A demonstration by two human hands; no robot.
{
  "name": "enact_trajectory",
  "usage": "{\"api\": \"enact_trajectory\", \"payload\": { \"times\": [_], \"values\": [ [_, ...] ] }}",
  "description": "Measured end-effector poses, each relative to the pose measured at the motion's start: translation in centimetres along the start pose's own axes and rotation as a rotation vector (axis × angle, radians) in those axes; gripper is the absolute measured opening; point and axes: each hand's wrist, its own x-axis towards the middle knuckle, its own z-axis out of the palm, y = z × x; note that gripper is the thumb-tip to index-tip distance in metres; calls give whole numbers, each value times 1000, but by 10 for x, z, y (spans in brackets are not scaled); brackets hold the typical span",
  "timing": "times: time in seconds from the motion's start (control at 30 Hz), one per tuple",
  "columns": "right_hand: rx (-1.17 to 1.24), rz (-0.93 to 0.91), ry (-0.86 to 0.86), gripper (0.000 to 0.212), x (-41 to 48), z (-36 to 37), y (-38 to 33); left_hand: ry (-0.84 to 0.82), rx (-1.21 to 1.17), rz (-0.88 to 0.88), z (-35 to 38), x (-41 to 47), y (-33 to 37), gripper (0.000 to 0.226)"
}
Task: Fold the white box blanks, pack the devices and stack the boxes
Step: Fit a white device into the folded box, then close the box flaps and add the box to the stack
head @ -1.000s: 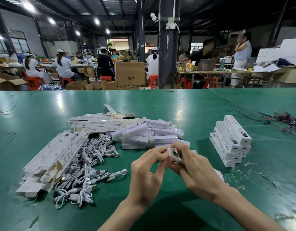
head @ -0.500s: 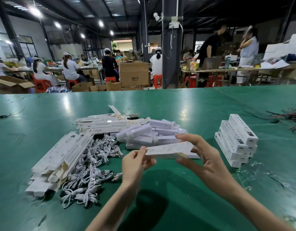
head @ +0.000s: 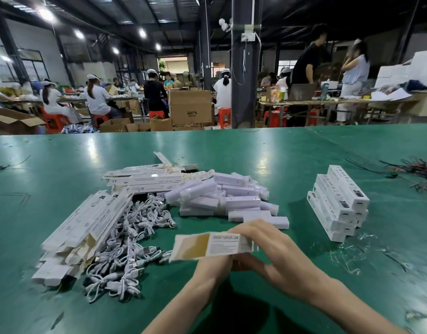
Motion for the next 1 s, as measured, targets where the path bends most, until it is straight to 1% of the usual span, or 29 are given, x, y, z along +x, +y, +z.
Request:
{"api": "enact_trajectory", "payload": {
  "times": [0.07,0.1,0.13,0.17,0.23,0.27,0.3,0.37,0.4,0.47,0.57,0.63,0.7,0.77,0.87,0.93,1.0],
  "values": [
    [-25,40,25,24,0,-1,3,30,-98,-11,-1,1,3,24],
    [-64,76,58,23,-1,-2,6,82,-140,26,-2,2,5,27],
    [-111,122,90,21,-1,-4,9,171,-145,96,-4,3,7,27],
    [-159,174,111,18,-2,-7,15,285,-125,192,-7,3,8,25],
    [-244,288,100,14,-5,-12,26,514,-10,443,-13,3,9,30],
    [-276,343,78,16,-6,-14,30,585,72,578,-16,3,11,31],
    [-306,389,53,21,-7,-15,33,613,162,698,-19,2,12,31],
    [-359,428,6,35,-8,-16,37,580,353,874,-21,2,11,26],
    [-378,424,-13,40,-9,-16,38,538,433,910,-21,3,10,24],
    [-402,412,-49,47,-10,-15,39,465,544,917,-20,4,6,26],
    [-411,429,-111,55,-12,-15,43,458,668,895,-20,5,2,22],
    [-382,432,-175,55,-14,-14,46,461,676,873,-23,8,1,15],
    [-341,411,-204,48,-15,-11,44,449,677,882,-24,9,0,14],
    [-318,364,-167,50,-14,-6,37,425,684,910,-20,7,-1,14],
    [-313,252,-78,53,-11,-1,29,377,682,947,-13,2,-2,6],
    [-309,196,-47,53,-9,-1,26,350,677,957,-10,1,-2,10],
    [-293,169,-41,60,-8,-2,26,322,660,958,-10,1,1,15]
  ]
}}
